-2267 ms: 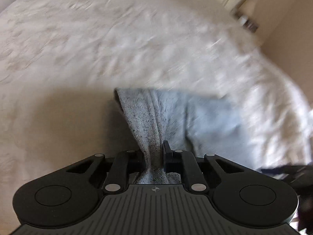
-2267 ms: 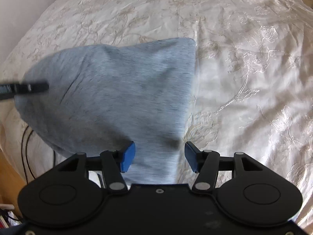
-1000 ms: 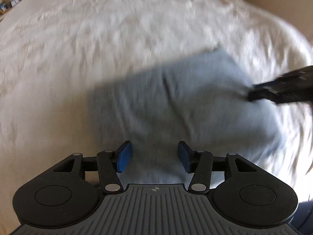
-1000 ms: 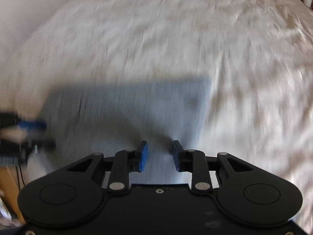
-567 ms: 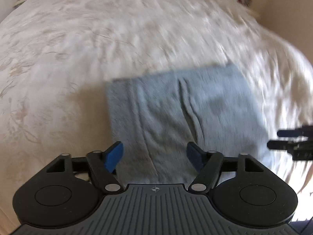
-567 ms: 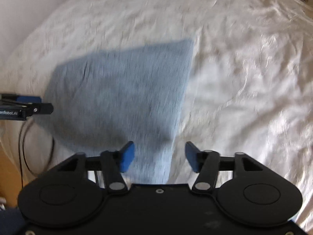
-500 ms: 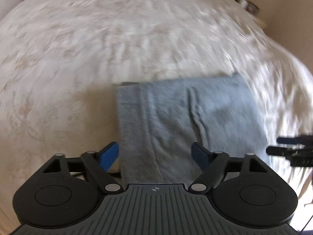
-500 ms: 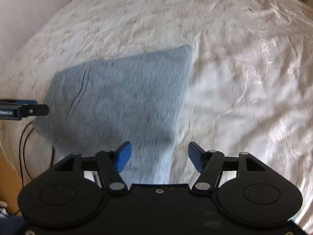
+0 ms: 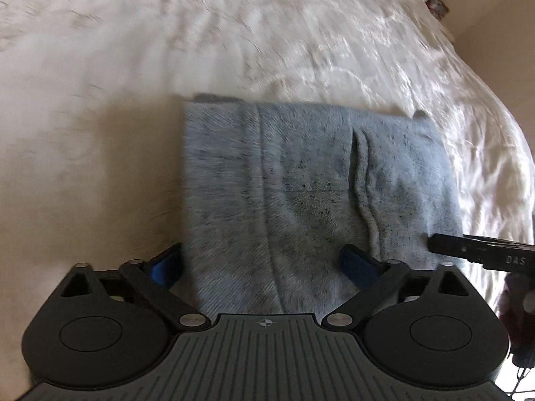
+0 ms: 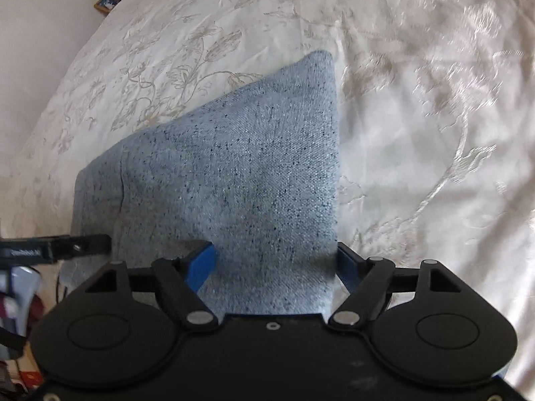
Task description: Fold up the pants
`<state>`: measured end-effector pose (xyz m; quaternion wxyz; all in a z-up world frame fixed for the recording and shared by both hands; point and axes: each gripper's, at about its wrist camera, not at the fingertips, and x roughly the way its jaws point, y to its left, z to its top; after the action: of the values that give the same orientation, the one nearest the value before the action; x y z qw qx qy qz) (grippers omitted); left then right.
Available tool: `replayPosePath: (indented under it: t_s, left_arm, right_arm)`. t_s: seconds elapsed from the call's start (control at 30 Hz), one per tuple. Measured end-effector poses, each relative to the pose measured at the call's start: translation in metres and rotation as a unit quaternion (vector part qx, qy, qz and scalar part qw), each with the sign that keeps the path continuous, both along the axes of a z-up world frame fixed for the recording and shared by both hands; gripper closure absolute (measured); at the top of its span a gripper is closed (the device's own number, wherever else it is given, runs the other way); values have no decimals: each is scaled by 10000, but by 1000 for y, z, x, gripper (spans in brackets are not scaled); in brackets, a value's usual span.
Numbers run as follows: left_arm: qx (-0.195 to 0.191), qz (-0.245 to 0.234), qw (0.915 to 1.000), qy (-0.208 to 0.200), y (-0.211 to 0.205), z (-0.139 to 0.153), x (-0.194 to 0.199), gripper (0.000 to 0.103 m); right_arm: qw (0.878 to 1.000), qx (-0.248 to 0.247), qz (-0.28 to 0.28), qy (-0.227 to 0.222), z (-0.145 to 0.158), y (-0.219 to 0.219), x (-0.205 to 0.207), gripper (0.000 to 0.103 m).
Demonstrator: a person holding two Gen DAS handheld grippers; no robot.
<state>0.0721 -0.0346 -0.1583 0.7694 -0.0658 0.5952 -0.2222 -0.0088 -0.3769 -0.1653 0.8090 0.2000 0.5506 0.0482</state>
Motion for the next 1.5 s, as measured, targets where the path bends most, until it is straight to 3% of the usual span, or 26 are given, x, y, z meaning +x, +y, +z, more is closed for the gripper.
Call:
replayPosePath:
  t_s: [0.17,0.5,0.73,0.77,0.8,0.83,0.87,0.9,0.97,1.13,1.27,1.5]
  left_arm:
    - [-166,-156,9997,13,-6,-11,14,0]
    - [-276,-116,9994,155,-7,-15,26,0]
    - [-215,70,9994,275,-8,-14,30,2]
    - [-154,92,9996,208,-8,-12,28,12]
    - [-86,72,9999,127,-10,-8,26,20]
    - [-92,37,9999,72,-11,-4,24,35]
    - [-123,28,9999,54,-12,1,23,44]
    - [-101,28,9999,8,-12,7,21,49]
    - [-33,-6,9999,-162,-12,20,18,71]
    - [-67,-19,9978,-666,3,59,8,73]
    - [-168,238,9940,-1053,47,95,11,73]
    - [73,657,9881,-1389,141,122,54,72]
  right_arm:
    - [9990,427,-105,25,-22,-3,11,0]
    - [9974,655,-289,25,-40,2,32,0]
    - [9982,525,84,265,-38,9,43,0]
    - [9979,537,54,361,-36,8,47,11]
    - [9980,496,-9,403,-33,8,50,39]
    - [9980,485,-78,399,-27,7,51,52]
    - [9981,483,-148,350,-20,6,49,74]
    - [9984,470,-164,276,-11,7,47,82]
    - [9996,245,-67,118,10,18,43,84]
    - [9988,137,219,-426,71,53,36,84]
    - [9955,160,499,-786,110,85,49,84]
    - [9867,523,1039,-1134,119,176,133,84]
